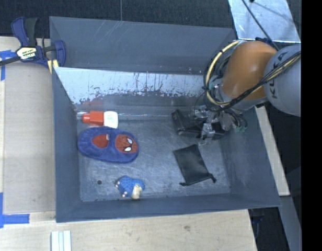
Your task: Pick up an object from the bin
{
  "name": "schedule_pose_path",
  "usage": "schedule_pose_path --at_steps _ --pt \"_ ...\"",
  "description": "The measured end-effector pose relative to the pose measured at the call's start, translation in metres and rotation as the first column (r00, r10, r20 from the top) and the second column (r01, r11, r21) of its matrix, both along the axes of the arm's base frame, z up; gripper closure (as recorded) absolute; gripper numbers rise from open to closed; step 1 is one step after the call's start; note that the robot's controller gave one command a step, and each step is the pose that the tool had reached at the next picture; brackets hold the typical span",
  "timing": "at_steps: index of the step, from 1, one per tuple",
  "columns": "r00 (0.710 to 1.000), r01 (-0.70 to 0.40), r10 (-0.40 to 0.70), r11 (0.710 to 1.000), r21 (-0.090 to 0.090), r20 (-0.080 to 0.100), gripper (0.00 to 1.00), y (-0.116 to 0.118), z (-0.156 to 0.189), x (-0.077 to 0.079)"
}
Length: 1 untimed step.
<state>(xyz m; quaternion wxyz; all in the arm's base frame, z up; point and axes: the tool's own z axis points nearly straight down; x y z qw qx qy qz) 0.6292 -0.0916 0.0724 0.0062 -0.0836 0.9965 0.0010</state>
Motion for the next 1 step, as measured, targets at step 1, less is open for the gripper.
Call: schedule_pose_path --at_steps 1 --pt "1.0 0.001 -0.001 1.0 -0.004 -0.008 1.0 0.0052 0.1629 -0.0164"
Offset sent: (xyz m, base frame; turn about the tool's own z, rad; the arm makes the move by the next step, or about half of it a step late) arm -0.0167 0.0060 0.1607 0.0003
